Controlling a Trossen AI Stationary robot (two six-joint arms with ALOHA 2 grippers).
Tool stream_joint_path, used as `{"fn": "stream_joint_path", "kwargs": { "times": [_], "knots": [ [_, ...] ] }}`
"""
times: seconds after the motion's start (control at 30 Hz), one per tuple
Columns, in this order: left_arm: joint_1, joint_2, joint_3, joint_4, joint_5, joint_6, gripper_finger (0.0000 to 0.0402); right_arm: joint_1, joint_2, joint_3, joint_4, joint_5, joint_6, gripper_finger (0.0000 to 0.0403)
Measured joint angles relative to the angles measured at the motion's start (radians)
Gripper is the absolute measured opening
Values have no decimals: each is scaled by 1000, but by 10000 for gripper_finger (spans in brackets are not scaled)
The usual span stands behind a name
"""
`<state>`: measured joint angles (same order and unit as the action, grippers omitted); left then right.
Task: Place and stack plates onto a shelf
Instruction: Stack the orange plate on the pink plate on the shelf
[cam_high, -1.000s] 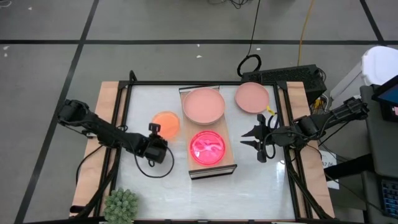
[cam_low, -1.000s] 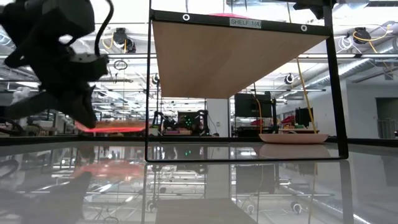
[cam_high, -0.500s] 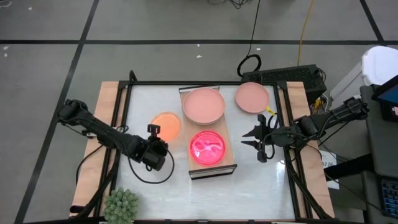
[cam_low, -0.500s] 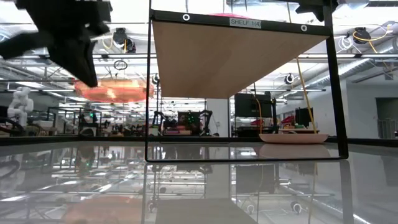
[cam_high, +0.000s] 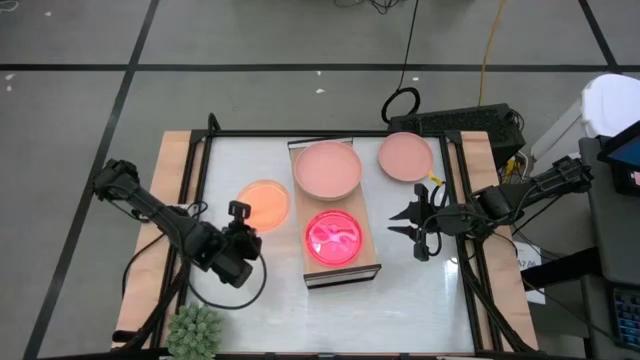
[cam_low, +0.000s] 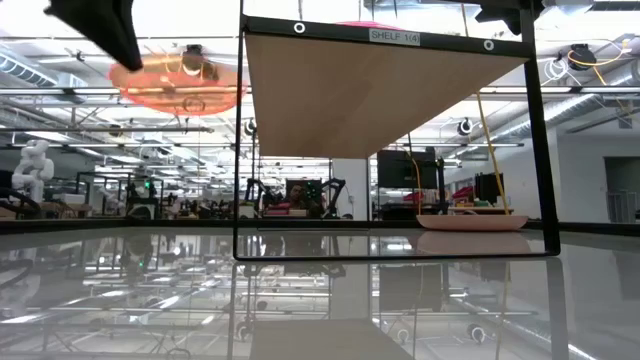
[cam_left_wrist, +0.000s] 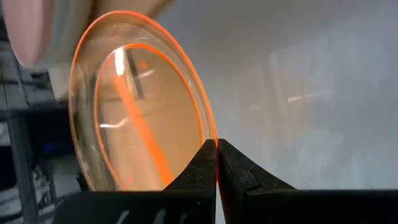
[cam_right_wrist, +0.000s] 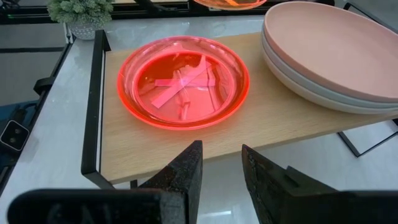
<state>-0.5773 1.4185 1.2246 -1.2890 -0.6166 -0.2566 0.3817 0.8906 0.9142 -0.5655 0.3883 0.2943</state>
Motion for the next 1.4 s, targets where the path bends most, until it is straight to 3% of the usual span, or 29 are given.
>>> {"fn": "stream_joint_path", "kwargs": {
  "times": [0.2, 0.37, 0.67, 0.83, 1.13, 1.4],
  "knots": [
    [-32, 0, 79, 10, -13, 113, 1, 0, 0, 0, 0, 1, -3, 98],
    [-34, 0, 103, 51, -36, 326, 1, 0, 0, 0, -1, 2, -3, 98],
    [-3, 0, 104, 364, -43, 763, 1, 0, 0, 0, -18, 3, -3, 98],
    [28, 0, 104, 532, 34, 953, 1, 0, 0, 0, -21, 3, -3, 98],
    [109, 34, 104, 681, 229, 1053, 3, 0, 0, 0, -58, 0, 8, 98],
    [154, 136, 104, 767, 234, 1116, 20, 0, 0, 0, -68, -7, 8, 98]
  ]
}}
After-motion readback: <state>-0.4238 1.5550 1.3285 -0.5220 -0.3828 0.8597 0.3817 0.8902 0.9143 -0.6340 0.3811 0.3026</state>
